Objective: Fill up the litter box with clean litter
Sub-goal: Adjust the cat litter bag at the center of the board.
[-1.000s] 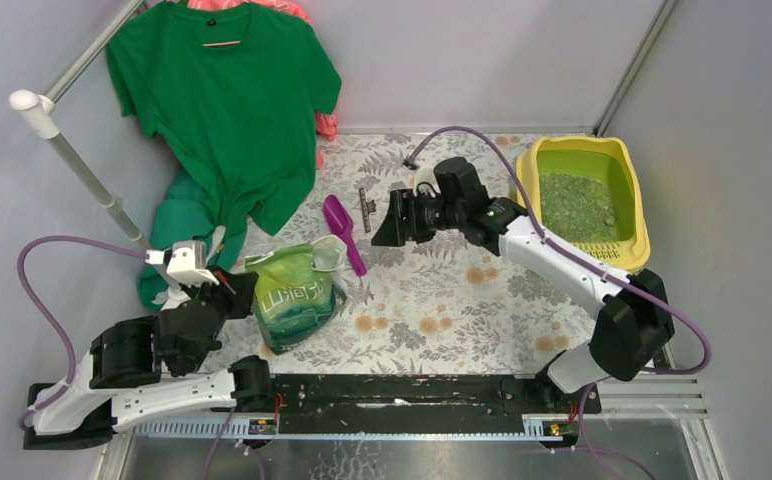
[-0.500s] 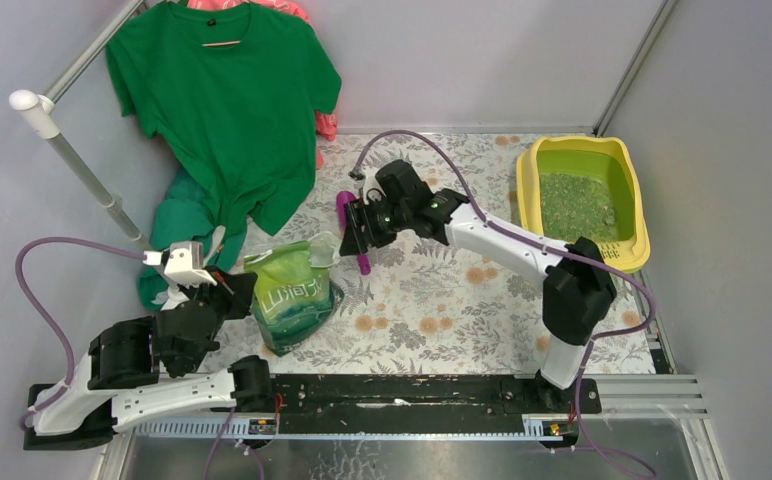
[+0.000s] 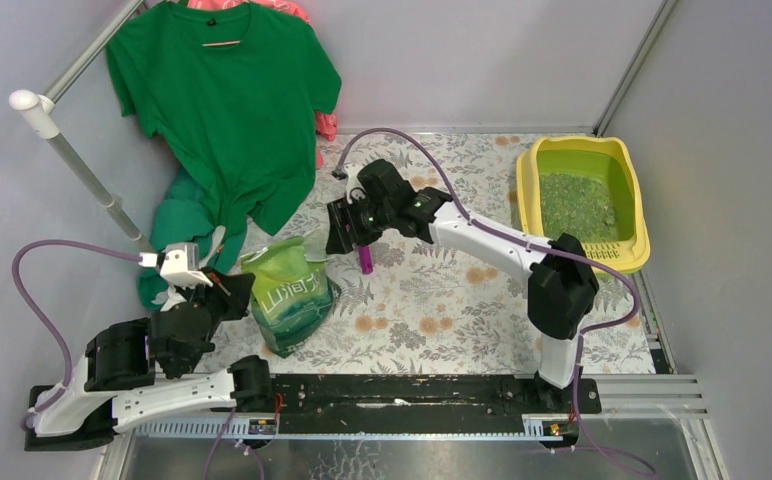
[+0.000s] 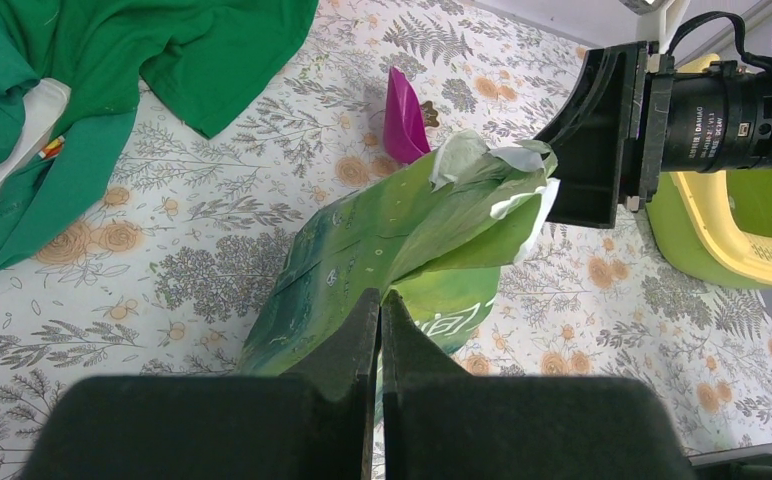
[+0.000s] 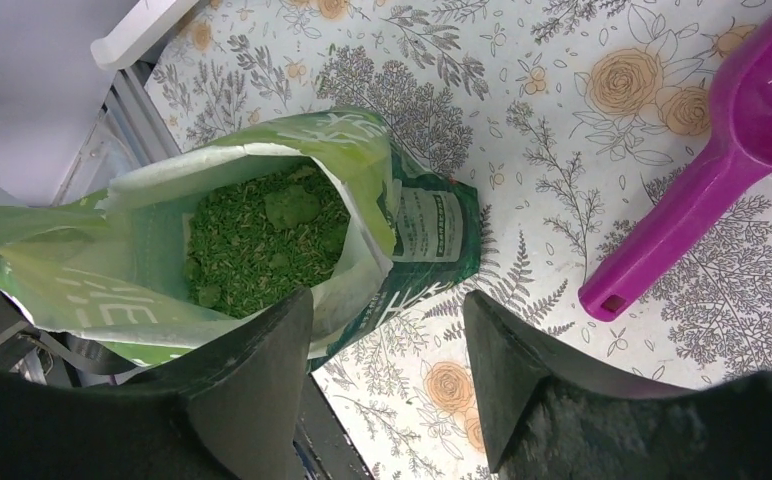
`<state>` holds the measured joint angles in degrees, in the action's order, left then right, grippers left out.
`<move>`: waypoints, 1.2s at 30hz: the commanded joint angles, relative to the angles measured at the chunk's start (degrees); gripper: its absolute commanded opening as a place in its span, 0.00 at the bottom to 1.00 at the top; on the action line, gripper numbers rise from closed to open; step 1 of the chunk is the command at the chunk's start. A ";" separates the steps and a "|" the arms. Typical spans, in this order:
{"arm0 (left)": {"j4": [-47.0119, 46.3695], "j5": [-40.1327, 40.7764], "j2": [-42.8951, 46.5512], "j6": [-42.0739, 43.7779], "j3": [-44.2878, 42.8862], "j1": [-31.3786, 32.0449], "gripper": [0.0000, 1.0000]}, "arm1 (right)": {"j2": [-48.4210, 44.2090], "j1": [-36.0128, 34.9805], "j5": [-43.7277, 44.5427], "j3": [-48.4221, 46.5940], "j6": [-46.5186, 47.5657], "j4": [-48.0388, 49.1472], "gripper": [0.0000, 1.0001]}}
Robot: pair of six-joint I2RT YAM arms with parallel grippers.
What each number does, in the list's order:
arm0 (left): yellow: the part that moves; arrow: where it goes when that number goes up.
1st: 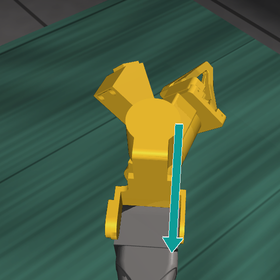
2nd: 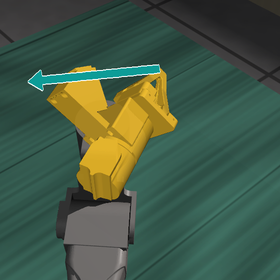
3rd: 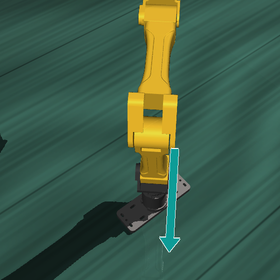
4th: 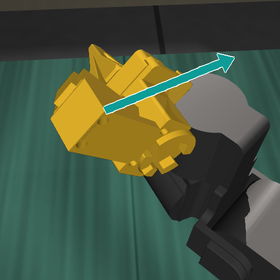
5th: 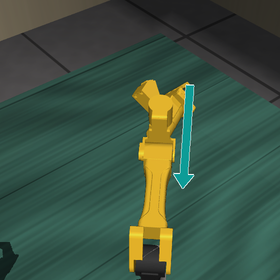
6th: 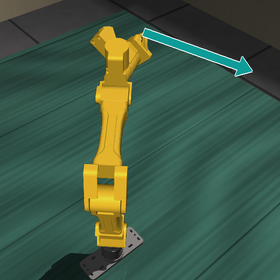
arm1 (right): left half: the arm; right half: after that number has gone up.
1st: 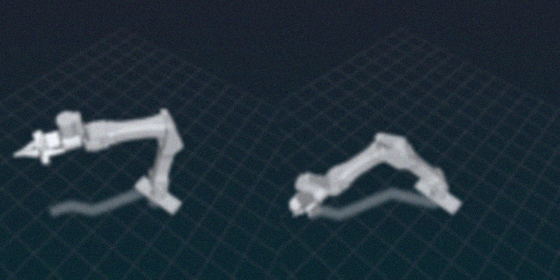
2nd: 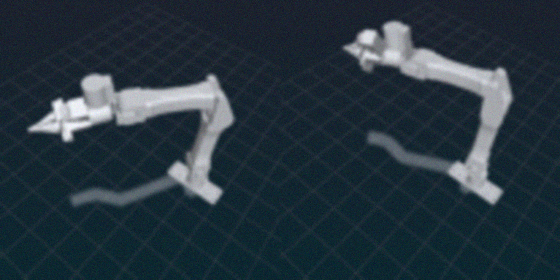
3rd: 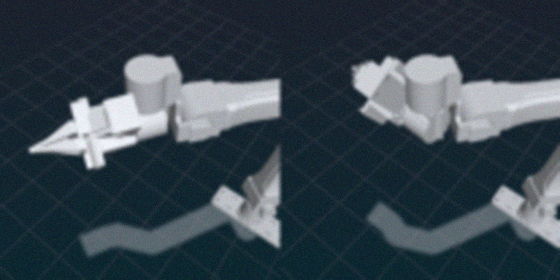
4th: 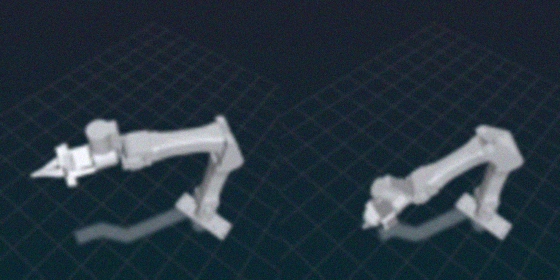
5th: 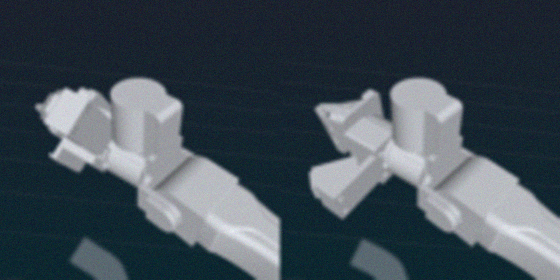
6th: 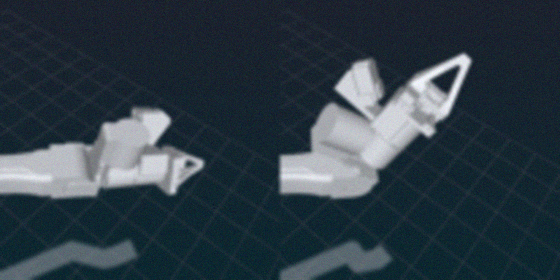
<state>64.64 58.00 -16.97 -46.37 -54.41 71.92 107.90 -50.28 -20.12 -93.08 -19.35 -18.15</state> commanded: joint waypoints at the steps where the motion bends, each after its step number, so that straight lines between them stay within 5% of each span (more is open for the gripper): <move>1: -6.32 4.52 1.85 -1.62 -2.39 -0.03 0.00 | -2.94 -0.16 0.38 -0.66 0.19 2.65 0.63; 8: -6.68 3.89 1.77 -1.51 -2.03 -0.07 0.00 | 3.07 -0.26 0.51 -8.26 0.91 -0.20 0.59; 14: -7.80 2.80 1.35 -0.76 -1.37 -0.03 0.00 | 7.81 -0.58 -0.86 -15.33 2.54 -5.04 0.33; 22: -8.65 1.71 2.08 -0.33 -1.66 -0.03 0.00 | 6.81 -0.72 -0.01 -16.50 5.56 -11.79 0.34; 25: -9.02 1.22 1.61 -0.15 -1.50 -0.03 0.00 | 6.02 -0.74 1.60 -16.41 5.49 -12.85 0.24; 28: -11.71 -0.30 1.00 2.40 -0.99 -0.03 0.00 | 3.84 -1.15 4.55 -16.11 5.15 -13.12 0.00; 36: -15.30 -4.83 -3.89 7.63 -2.56 -0.03 0.00 | -4.84 -3.18 21.34 -21.25 2.33 -25.59 0.00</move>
<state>61.17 52.53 -19.11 -41.74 -54.30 71.92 112.99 -52.86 -10.22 -108.81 -15.59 -37.04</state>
